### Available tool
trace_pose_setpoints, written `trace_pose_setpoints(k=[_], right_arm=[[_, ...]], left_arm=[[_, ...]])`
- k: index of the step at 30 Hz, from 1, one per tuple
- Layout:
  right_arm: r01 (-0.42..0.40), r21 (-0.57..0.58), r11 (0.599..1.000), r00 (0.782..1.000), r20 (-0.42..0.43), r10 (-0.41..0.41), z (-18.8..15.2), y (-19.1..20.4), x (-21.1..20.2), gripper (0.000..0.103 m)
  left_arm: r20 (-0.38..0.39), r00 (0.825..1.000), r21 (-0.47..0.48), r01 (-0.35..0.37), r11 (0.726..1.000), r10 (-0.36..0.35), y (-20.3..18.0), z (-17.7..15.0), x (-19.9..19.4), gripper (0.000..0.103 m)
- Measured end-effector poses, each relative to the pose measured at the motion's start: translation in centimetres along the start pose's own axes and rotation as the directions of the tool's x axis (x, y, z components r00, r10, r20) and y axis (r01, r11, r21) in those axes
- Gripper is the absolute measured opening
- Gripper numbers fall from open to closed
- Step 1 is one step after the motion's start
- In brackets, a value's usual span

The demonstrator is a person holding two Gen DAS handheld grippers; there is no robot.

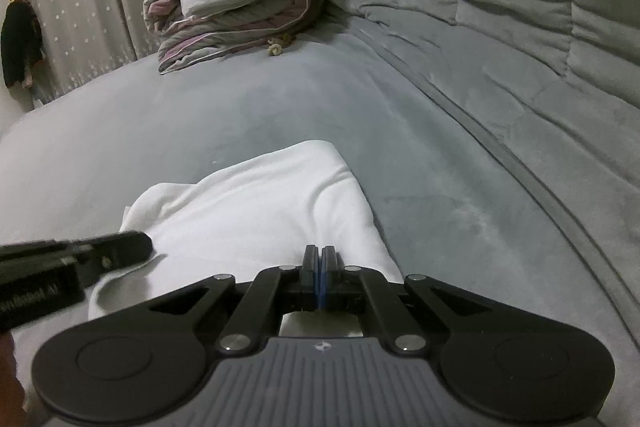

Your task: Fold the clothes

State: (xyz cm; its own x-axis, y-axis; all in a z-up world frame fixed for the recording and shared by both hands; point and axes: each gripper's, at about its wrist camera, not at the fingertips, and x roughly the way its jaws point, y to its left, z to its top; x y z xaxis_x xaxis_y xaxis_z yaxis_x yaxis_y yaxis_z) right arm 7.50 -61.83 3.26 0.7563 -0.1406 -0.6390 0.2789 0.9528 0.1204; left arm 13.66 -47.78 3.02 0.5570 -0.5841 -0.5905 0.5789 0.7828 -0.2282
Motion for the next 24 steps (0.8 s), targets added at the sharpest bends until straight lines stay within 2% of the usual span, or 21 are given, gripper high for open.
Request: trace_pose_setpoints(k=[7, 10, 16, 24], right_arm=[[0.025, 0.0, 1.0, 0.999, -0.033, -0.025, -0.2, 0.5, -1.6, 0.0], [0.056, -0.025, 0.998, 0.997, -0.048, -0.058, 0.0, 1.7, -2.4, 0.007], [0.074, -0.072, 0.995, 0.993, -0.091, -0.08, -0.8, 2.5, -2.4, 0.007], [0.057, -0.052, 0.997, 0.992, -0.11, -0.063, -1.4, 1.7, -2.4, 0.007]], left_arm=[[-0.014, 1.0, 0.006, -0.015, 1.0, 0.015, 0.0, -0.4, 0.4, 0.009], [-0.017, 1.0, 0.017, -0.023, 1.0, 0.024, -0.1, -0.5, 0.4, 0.009], [-0.023, 0.999, 0.023, -0.026, 0.999, 0.027, -0.2, -0.6, 0.4, 0.009], [-0.022, 0.999, 0.029, -0.028, 0.999, 0.028, -0.1, -0.6, 0.4, 0.009]])
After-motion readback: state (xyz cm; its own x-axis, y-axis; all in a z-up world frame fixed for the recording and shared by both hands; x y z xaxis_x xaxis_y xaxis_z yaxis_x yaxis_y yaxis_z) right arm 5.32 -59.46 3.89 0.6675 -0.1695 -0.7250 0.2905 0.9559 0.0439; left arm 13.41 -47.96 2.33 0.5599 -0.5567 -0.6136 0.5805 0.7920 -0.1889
